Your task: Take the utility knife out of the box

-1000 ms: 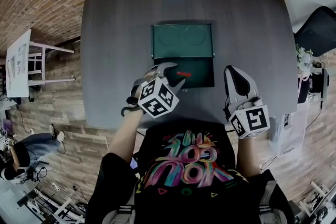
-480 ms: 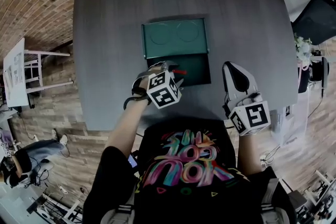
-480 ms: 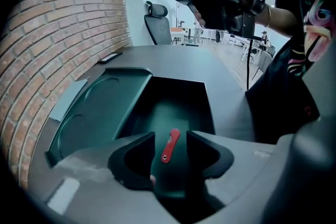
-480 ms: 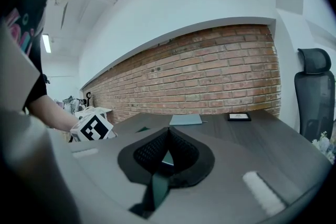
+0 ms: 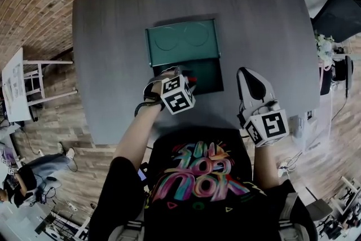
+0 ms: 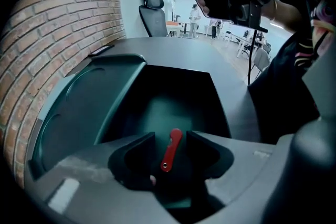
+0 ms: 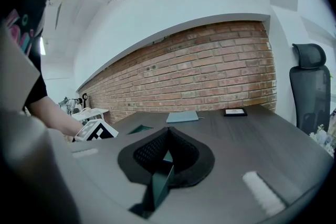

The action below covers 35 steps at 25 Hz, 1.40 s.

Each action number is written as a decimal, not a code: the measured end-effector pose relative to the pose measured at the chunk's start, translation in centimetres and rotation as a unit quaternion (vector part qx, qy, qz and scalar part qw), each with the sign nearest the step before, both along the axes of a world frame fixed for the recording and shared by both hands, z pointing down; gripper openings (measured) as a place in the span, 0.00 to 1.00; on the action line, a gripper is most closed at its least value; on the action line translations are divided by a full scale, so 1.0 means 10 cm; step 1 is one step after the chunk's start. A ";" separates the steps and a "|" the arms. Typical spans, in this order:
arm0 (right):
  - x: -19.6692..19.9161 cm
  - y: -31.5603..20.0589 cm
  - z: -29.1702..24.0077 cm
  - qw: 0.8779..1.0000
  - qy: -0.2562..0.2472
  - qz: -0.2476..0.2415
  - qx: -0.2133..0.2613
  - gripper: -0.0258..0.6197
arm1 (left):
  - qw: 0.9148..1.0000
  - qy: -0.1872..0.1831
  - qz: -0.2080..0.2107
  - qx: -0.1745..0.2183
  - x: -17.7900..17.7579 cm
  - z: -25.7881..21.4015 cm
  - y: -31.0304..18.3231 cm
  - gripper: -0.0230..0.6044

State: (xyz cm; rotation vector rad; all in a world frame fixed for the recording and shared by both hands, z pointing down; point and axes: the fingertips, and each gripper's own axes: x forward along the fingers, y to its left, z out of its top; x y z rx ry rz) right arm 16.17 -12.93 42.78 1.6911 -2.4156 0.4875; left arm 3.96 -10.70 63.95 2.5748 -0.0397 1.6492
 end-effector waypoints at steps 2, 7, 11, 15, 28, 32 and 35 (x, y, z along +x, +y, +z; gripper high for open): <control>0.03 0.00 0.02 1.000 -0.001 0.003 -0.003 0.04 | 1.000 -0.011 0.010 0.000 -0.01 0.05 0.00 0.32; 0.13 0.00 0.06 1.000 -0.002 0.013 -0.008 0.04 | 1.000 -0.022 0.021 0.004 0.01 0.08 0.01 0.32; 0.15 -0.01 0.07 1.000 -0.002 0.015 -0.009 0.04 | 0.999 -0.024 0.023 0.011 0.01 0.08 0.00 0.32; 0.16 -0.02 0.06 1.000 -0.002 0.014 -0.007 0.04 | 0.999 -0.027 0.029 0.013 0.00 0.09 0.04 0.26; 0.16 0.01 0.03 1.000 0.001 0.014 -0.005 0.04 | 0.999 -0.017 0.032 0.007 0.02 0.08 0.13 0.12; 0.17 0.02 0.01 1.000 0.002 0.018 -0.003 0.04 | 0.999 -0.026 0.036 0.007 -0.02 0.11 0.15 0.12; 0.18 0.03 0.00 1.000 0.003 0.020 -0.002 0.04 | 0.999 -0.020 0.036 0.010 0.00 0.08 0.15 0.12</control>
